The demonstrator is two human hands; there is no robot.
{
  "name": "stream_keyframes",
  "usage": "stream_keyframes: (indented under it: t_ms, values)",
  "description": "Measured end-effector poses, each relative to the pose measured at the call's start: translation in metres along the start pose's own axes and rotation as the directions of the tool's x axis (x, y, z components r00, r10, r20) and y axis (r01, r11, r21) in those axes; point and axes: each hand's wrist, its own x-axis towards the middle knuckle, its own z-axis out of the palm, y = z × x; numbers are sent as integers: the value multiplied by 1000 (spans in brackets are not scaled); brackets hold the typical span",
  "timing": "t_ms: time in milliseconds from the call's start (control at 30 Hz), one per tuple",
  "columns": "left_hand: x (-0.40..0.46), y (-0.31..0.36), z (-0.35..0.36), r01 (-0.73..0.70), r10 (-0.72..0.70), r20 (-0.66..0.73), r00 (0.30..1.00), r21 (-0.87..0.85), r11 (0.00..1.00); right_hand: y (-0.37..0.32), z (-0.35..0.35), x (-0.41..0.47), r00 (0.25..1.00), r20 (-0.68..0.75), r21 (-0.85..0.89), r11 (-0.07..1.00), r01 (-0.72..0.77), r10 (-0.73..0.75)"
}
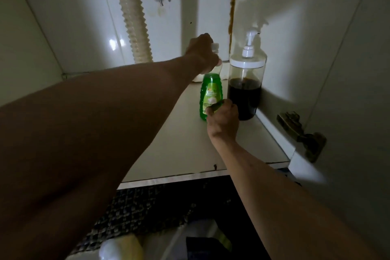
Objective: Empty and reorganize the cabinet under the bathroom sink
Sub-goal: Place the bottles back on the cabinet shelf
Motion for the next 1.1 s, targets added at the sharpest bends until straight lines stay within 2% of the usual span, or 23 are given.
stream_keyframes:
  t_ms: [100, 267, 367, 467, 600, 733, 833, 933, 1033, 1100]
  values:
    - [5, 0, 5, 22, -22, 9, 1000, -71, 997, 1, 1, 10, 1000, 0, -44, 999, -17, 17]
    - [7, -2, 13, -4, 3, -37, 999, -17, 1000, 1, 0, 17, 999, 20, -88, 996, -27, 29]
    - [3, -3, 13, 11, -13, -43, 999, -40, 999, 1, -2, 17, 998, 45, -96, 995, -30, 35]
    - [-1, -7, 11, 29, -29, -5, 1000, -47, 999, 3, -12, 16, 996, 85, -104, 994, -19, 28]
    - [-18, -15, -4, 20, -20, -12, 1000, 71, 997, 5, -30, 7, 990, 132, -109, 992, 70, -55]
    - [-49, -32, -30, 69, -69, -58, 996, 14, 997, -1, -49, -12, 949, 211, -74, 964, 256, -235]
    - [-99, -51, -54, 75, -77, -70, 995, -27, 997, -8, -63, -38, 854, 334, 25, 910, 415, -398]
    - [-164, -77, -75, 91, -89, 58, 994, -29, 995, -19, -72, -75, 655, 591, 94, 847, 524, -471]
    - [-221, -116, -89, 115, -122, 192, 974, 46, 992, -33, -74, -108, 487, 795, 94, 865, 493, -363]
    - [-252, -145, -99, 166, -184, 245, 952, 92, 982, -41, -68, -131, 396, 878, 69, 888, 455, -271]
